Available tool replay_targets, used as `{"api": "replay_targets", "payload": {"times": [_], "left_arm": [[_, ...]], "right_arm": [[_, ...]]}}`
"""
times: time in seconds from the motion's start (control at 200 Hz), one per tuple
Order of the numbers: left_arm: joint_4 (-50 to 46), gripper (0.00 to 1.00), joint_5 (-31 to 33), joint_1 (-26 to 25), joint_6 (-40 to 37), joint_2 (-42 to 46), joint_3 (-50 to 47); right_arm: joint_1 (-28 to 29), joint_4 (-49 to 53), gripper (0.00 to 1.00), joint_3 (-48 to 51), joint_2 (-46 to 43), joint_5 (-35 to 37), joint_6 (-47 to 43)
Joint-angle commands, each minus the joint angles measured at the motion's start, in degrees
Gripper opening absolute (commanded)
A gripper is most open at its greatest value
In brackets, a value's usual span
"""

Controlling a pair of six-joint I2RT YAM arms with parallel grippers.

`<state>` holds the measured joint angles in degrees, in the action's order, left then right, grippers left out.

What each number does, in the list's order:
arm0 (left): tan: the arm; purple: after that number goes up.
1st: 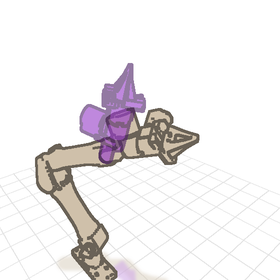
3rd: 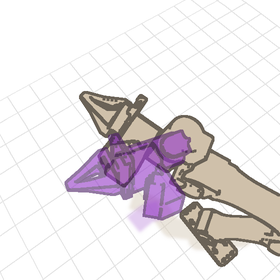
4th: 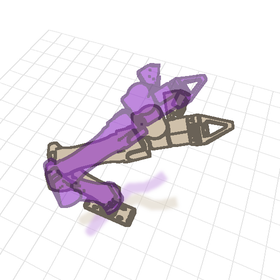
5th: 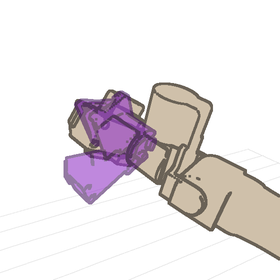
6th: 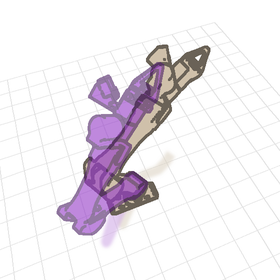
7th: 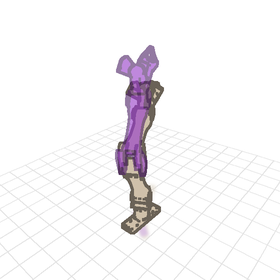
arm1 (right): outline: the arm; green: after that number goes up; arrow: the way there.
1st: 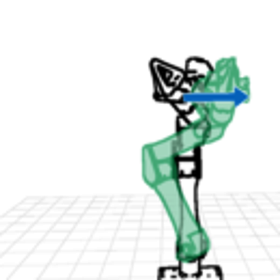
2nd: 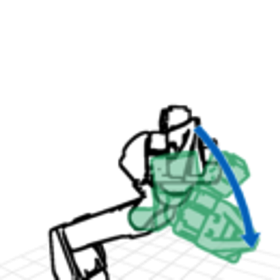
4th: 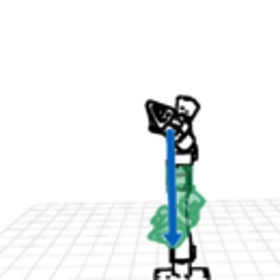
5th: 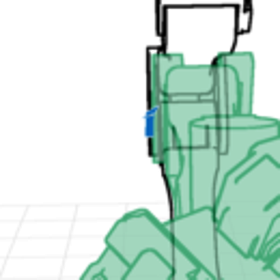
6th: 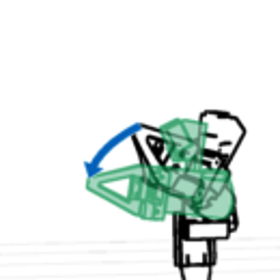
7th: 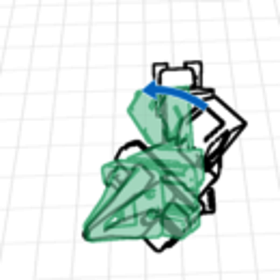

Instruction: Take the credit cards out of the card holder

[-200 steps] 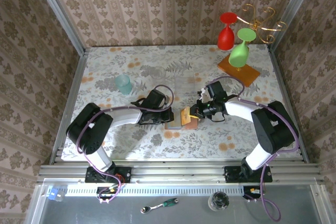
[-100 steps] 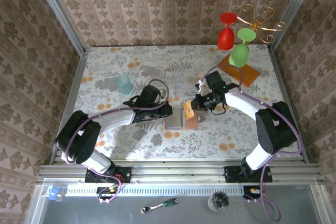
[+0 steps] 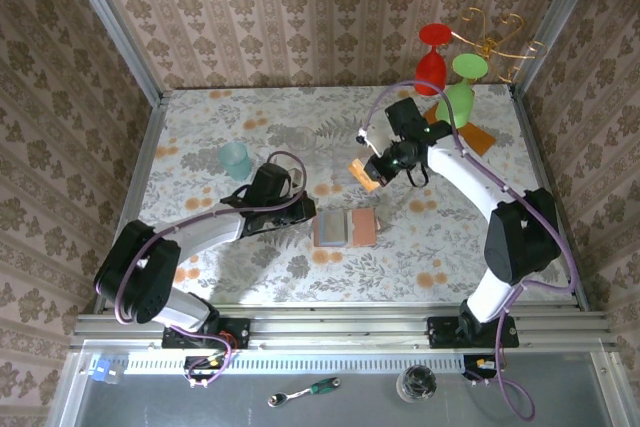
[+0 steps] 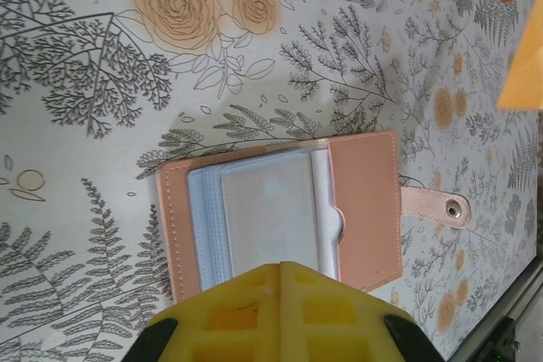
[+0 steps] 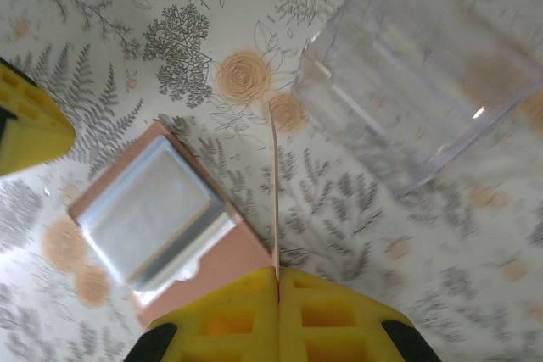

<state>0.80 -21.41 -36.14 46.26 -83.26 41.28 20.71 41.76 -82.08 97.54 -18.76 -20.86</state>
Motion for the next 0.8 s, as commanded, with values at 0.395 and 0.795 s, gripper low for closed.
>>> {"api": "replay_targets", "payload": {"times": [0.395,0.795], "left_arm": [[-2.59,0.01,-3.15,5.78,-2.61,2.85,-0.72],[-3.70,0.01,-5.44,9.67,-4.51,-0.16,1.33]], "right_arm": [[-0.11,20.98,0.00,-27.99,17.34,4.39,-31.78],[-0.23,32.52,0.00,-48.99,33.22,2.52,-35.83]]}}
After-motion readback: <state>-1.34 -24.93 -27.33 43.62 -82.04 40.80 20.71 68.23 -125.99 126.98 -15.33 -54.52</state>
